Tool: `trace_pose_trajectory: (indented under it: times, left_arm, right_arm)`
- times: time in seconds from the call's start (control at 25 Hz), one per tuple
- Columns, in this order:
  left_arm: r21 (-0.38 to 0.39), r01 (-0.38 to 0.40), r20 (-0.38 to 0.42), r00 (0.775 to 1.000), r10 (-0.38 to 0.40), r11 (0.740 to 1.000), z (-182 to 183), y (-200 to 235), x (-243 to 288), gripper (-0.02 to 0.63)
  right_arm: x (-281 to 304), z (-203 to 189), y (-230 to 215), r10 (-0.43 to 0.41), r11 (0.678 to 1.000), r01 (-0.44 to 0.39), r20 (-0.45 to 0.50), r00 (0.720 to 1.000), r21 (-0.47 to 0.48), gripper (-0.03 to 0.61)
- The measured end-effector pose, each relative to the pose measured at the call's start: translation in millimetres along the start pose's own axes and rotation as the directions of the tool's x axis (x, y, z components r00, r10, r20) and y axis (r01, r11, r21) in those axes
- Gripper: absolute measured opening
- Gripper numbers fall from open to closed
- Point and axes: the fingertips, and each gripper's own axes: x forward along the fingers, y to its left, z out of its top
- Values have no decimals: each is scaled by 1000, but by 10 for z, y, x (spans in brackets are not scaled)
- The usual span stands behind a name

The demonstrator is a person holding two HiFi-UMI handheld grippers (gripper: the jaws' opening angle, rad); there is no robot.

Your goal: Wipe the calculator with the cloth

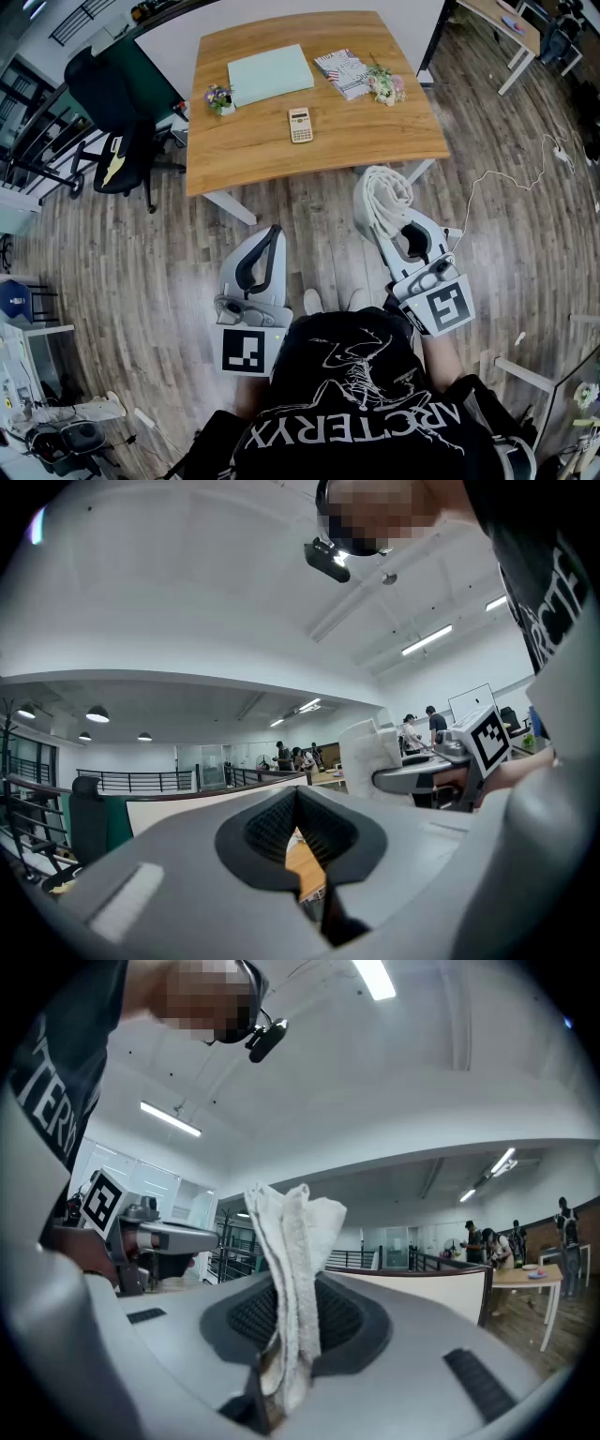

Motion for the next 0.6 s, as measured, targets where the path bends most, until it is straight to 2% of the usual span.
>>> trace_pose_trajectory:
  times: [0.6]
  left_arm:
    - [22, -6, -15, 1000, 7, 1000, 39, -139, 183, 9]
  right_arm:
    - [-126, 5, -328, -36, 999, 36, 4, 999, -9, 87]
